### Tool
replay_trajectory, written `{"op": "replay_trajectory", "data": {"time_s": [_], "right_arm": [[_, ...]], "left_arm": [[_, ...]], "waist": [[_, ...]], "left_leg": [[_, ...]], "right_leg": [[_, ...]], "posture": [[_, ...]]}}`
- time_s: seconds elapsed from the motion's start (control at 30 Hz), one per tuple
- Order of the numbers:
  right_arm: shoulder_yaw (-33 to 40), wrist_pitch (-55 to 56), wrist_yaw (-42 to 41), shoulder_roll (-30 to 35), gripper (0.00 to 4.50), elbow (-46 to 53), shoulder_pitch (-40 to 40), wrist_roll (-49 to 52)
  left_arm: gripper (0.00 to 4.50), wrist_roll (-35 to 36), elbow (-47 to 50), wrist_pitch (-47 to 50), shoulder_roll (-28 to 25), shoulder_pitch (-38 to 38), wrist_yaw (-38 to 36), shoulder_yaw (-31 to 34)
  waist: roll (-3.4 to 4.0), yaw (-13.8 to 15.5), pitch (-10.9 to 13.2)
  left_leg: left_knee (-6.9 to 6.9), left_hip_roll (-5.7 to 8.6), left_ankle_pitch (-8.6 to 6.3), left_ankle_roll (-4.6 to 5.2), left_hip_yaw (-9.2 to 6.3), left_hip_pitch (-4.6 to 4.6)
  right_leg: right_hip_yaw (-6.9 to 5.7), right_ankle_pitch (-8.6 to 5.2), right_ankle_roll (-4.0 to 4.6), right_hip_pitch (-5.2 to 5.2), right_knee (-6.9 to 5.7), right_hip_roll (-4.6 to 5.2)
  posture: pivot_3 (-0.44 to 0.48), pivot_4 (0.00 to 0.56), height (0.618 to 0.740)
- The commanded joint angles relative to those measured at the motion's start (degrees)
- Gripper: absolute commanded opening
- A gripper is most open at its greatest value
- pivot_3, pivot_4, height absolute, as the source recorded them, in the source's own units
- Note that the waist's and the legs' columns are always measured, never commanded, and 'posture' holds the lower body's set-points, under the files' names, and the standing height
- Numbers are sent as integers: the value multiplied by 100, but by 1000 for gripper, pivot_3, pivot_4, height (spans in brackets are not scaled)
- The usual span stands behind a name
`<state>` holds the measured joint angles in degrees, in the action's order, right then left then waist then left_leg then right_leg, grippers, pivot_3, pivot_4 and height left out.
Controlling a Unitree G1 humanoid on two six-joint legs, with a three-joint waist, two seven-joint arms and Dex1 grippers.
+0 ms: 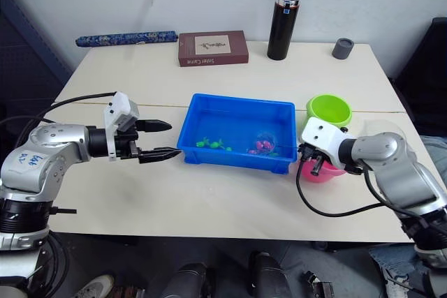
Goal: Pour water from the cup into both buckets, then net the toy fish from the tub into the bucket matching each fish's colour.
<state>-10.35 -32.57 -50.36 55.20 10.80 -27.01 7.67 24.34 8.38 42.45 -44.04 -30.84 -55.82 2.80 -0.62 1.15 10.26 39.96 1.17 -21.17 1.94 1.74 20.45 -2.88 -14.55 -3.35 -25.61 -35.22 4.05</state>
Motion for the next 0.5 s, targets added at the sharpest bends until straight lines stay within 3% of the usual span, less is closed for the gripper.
{"op": "replay_trajectory", "data": {"time_s": [0.03, 0.23, 0.5], "right_arm": [[171, 27, 158, -336, 0, -56, -342, -20], [327, 39, 290, -606, 0, -207, -613, -25], [255, 365, 523, -484, 0, -632, -809, -590]], "left_arm": [[4473, 69, 232, -20, -77, -29, 63, 93], [4473, 142, 302, 8, -71, 33, 121, 123], [4473, 174, 282, -22, -40, 37, 159, 117]], "waist": [[0, -6, 0], [0, -12, 0], [0, -1, 0]], "left_leg": [[1, 0, 0, 0, 0, 0], [0, 0, 1, -2, 0, 1], [2, 1, 1, -2, 0, 1]], "right_leg": [[0, 0, 0, 0, 0, 0], [-2, 0, 0, -1, -21, -1], [-1, 0, 0, 0, -22, -1]], "posture": [[0, 150, 740], [0, 150, 740], [0, 150, 740]]}}
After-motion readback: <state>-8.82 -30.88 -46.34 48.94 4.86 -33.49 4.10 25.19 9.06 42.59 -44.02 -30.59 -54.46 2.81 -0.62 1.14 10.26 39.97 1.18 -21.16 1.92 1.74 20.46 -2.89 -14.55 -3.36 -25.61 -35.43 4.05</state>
